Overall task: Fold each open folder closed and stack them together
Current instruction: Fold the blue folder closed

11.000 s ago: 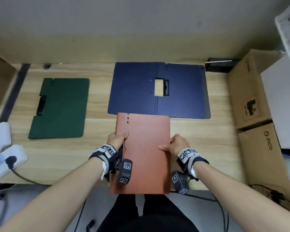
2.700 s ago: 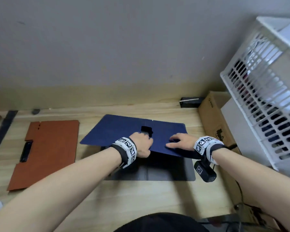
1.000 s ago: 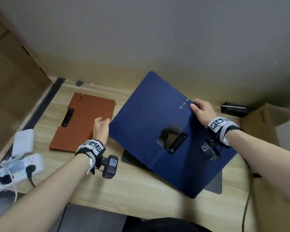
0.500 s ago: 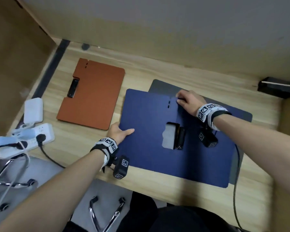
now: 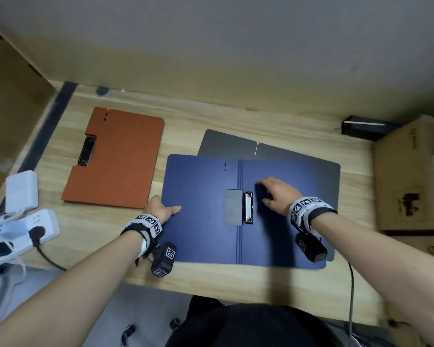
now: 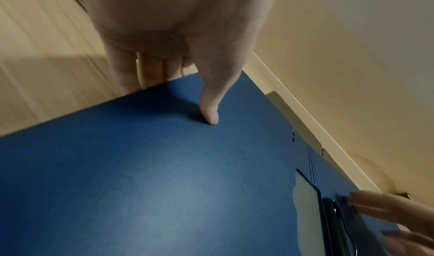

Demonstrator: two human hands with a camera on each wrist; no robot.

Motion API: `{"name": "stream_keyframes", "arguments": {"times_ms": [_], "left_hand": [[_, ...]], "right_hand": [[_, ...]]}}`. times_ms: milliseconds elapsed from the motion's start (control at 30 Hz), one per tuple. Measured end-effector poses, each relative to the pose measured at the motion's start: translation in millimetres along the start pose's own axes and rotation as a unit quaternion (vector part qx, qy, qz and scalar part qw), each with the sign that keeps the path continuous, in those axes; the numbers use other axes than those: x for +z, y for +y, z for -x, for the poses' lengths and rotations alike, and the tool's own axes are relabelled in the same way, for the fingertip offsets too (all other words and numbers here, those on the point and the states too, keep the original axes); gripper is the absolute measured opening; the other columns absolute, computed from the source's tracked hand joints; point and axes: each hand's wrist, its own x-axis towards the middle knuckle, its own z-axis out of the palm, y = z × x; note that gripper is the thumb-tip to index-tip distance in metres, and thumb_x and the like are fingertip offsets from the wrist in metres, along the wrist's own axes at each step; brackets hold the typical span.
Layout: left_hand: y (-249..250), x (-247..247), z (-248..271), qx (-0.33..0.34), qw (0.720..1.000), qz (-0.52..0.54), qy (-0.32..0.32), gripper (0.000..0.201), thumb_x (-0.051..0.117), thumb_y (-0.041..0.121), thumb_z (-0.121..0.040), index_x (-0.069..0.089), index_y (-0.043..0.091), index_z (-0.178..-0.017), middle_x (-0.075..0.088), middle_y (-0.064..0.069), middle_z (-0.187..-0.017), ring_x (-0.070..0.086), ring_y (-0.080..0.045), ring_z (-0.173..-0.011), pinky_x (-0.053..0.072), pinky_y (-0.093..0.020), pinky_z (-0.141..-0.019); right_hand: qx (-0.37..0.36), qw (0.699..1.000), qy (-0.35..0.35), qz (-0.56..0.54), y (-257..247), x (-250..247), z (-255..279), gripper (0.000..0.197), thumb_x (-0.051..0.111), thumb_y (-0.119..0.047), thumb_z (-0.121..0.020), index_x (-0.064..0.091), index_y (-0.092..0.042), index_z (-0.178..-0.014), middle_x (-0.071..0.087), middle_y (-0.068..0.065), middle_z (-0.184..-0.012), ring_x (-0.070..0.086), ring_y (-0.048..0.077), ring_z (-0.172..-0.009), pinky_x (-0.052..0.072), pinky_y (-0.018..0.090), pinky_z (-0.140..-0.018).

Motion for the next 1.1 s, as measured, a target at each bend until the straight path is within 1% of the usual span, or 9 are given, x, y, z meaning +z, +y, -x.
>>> {"name": "stream_keyframes", "arguments": {"times_ms": [167,367,500,633,700,767,900,1000,1100], "left_hand": [[-0.8,1.2,2.8,0.026,0.999,-0.039,0.012,0.059,0.079,0.048,-0.071,0.057,0.012,-0.112,0.067,-0.009,-0.114,0.065,-0.033,-0.098,0.054,-0.043,-0.088],[-5.3,-10.4,19.9,0.104,0.994,0.011,-0.012,0.062,0.069,0.054,-0.080,0.055,0.013,-0.125,0.066,-0.004,-0.121,0.064,-0.030,-0.108,0.051,-0.040,-0.093],[-7.3,-36.4,33.4,0.154,0.986,0.052,-0.048,0.064,0.071,0.034,-0.064,0.056,0.023,-0.125,0.069,-0.001,-0.123,0.068,-0.022,-0.107,0.052,-0.042,-0.099],[2.8,-64.1,70.0,0.205,0.977,0.024,-0.043,0.061,0.066,0.005,-0.083,0.050,0.024,-0.138,0.073,-0.002,-0.115,0.070,-0.022,-0.103,0.054,-0.033,-0.088],[13.4,-71.3,91.6,0.228,0.972,0.029,-0.040,0.058,0.063,0.005,-0.087,0.049,0.028,-0.139,0.076,-0.003,-0.102,0.072,-0.023,-0.089,0.058,-0.037,-0.078],[27.8,-74.3,115.1,0.266,0.963,0.028,-0.038,0.052,0.061,0.010,-0.089,0.051,0.031,-0.136,0.074,-0.007,-0.085,0.068,-0.022,-0.071,0.057,-0.040,-0.067],[73.2,-64.1,162.8,0.325,0.945,0.036,-0.023,0.025,0.044,0.031,-0.098,0.068,0.026,-0.103,0.072,0.001,-0.076,0.065,-0.014,-0.057,0.048,-0.028,-0.055],[106.6,-41.9,180.8,0.342,0.938,0.052,-0.036,0.039,0.036,0.041,-0.099,0.069,0.018,-0.102,0.070,0.000,-0.075,0.067,-0.016,-0.059,0.044,-0.028,-0.061],[134.6,-12.8,186.7,0.368,0.924,0.064,-0.080,0.041,0.035,0.045,-0.098,0.068,0.022,-0.109,0.075,-0.004,-0.079,0.068,-0.021,-0.064,0.045,-0.029,-0.063]], "right_hand": [[0.025,0.999,-0.027,-0.001,-15.9,47.3,38.3,0.079,0.063,-0.034,-0.089,0.022,-0.012,-0.153,0.012,0.005,-0.165,0.013,0.025,-0.152,0.028,0.041,-0.118],[0.060,0.995,-0.024,0.074,-32.7,74.3,44.8,0.078,0.050,-0.014,-0.088,0.011,-0.015,-0.156,-0.005,0.001,-0.166,-0.001,0.024,-0.153,0.034,0.042,-0.114],[0.069,0.992,-0.070,0.081,-40.5,67.3,29.5,0.080,0.044,-0.007,-0.087,0.007,-0.017,-0.157,-0.010,-0.001,-0.166,-0.005,0.025,-0.153,0.028,0.047,-0.117],[0.051,0.992,-0.086,0.072,-50.3,61.8,18.3,0.079,0.042,-0.008,-0.087,0.006,-0.016,-0.157,-0.012,0.001,-0.165,-0.006,0.026,-0.153,0.024,0.048,-0.119],[0.026,0.995,-0.090,0.041,-51.4,57.4,16.4,0.073,0.042,-0.009,-0.089,0.013,-0.014,-0.156,-0.001,0.005,-0.165,0.003,0.031,-0.152,0.024,0.046,-0.119],[-0.008,0.998,-0.064,-0.026,-48.7,52.6,19.6,0.057,0.043,-0.014,-0.092,0.034,-0.012,-0.148,0.029,0.010,-0.153,0.029,0.037,-0.143,0.033,0.044,-0.113],[0.000,0.982,0.054,-0.178,-31.5,40.1,41.6,0.045,0.053,-0.017,-0.095,0.053,-0.015,-0.140,0.051,0.010,-0.144,0.051,0.029,-0.130,0.038,0.036,-0.110],[0.021,0.910,0.133,-0.392,-24.3,18.3,64.9,0.028,0.053,-0.012,-0.097,0.064,-0.015,-0.123,0.066,0.009,-0.122,0.065,0.022,-0.099,0.053,0.025,-0.088],[0.035,0.838,0.162,-0.520,-20.3,-9.3,91.5,0.021,0.049,-0.018,-0.100,0.065,-0.011,-0.112,0.071,0.010,-0.099,0.063,0.018,-0.073,0.047,0.021,-0.064]]}}
